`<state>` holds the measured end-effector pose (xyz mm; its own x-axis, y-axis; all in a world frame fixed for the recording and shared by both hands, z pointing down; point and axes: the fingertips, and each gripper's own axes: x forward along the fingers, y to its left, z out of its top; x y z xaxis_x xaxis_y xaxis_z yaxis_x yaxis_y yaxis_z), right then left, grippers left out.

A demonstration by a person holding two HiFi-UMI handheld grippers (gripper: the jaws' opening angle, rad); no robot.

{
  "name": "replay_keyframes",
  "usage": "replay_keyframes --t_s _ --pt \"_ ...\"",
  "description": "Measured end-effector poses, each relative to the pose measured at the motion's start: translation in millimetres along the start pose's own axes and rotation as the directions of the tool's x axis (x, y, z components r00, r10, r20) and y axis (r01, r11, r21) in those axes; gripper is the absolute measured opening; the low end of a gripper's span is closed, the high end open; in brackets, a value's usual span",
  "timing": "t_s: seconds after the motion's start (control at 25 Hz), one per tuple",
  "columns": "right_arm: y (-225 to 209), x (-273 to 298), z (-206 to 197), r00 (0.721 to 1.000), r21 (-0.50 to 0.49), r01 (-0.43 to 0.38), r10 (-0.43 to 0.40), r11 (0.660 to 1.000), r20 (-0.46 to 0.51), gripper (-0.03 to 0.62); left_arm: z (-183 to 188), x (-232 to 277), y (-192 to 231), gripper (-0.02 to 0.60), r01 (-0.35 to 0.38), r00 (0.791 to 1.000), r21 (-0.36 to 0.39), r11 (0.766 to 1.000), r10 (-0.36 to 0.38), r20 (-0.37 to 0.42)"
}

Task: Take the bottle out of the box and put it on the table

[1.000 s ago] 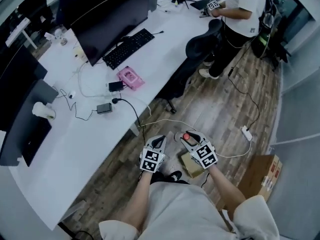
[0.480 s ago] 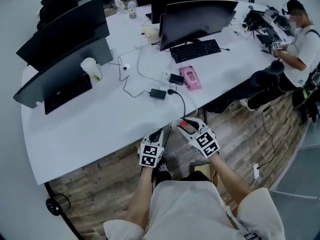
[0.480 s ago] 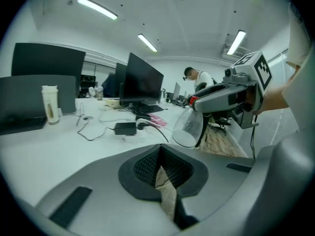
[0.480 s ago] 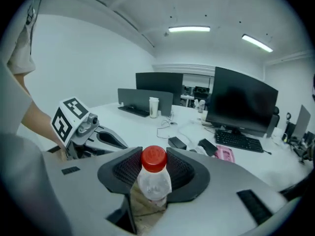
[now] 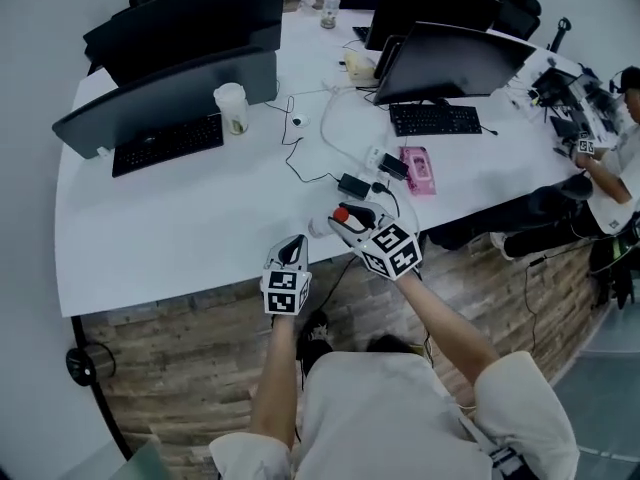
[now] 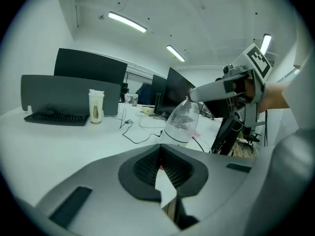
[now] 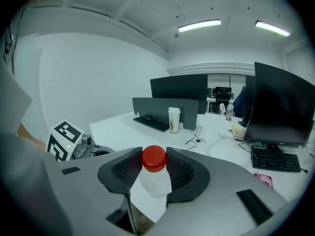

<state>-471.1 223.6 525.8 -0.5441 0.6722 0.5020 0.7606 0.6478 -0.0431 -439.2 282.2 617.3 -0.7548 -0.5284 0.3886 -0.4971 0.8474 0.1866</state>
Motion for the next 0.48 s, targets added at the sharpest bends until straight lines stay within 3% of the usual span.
replay_keyframes --t_s 0.24,0.48 --pt "11.0 43.6 11.4 0.998 -0.061 -0.041 0.037 0.997 -0.060 0.179 2.8 -4.8 22.1 0.014 -0.070 0.997 -0.075 0.995 0.073 0.035" --pt "6.0 47.7 0.8 1.000 -0.034 -0.011 0.010 0.999 -0.023 0.184 -12.0 -16.9 30.2 0.014 -0.128 0.991 -0.045 0.991 0.127 -0.030"
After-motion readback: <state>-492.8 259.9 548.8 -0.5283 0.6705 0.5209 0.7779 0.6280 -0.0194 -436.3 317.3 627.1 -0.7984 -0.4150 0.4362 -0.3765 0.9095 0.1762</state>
